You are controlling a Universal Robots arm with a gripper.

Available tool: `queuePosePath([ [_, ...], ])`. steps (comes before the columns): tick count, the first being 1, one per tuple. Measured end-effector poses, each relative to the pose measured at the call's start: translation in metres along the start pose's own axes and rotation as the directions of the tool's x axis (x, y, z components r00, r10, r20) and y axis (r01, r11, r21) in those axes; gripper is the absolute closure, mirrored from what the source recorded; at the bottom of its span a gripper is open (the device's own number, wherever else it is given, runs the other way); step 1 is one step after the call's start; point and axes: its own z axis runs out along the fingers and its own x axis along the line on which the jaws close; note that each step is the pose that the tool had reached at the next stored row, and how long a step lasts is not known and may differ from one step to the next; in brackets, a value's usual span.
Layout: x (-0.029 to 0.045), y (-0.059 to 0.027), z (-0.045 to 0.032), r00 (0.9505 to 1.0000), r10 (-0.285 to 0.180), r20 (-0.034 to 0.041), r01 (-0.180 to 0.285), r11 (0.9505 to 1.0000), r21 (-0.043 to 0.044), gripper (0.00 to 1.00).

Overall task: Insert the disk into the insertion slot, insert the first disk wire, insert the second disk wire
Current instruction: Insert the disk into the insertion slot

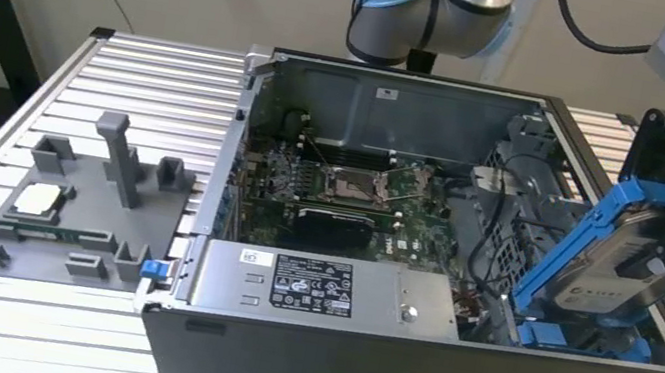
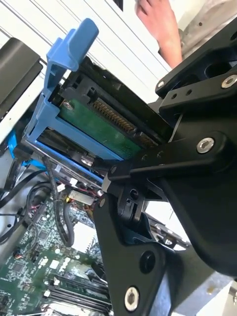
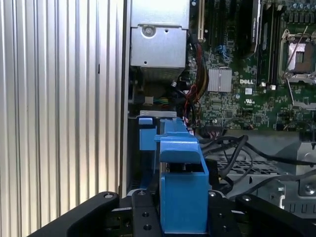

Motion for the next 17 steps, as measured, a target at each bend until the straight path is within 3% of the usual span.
queuePosePath([
  [17, 0.001, -0.0004, 0.0274, 1.0, 0.0, 0.0009, 0.0, 1.0, 0.0, 1.0],
])
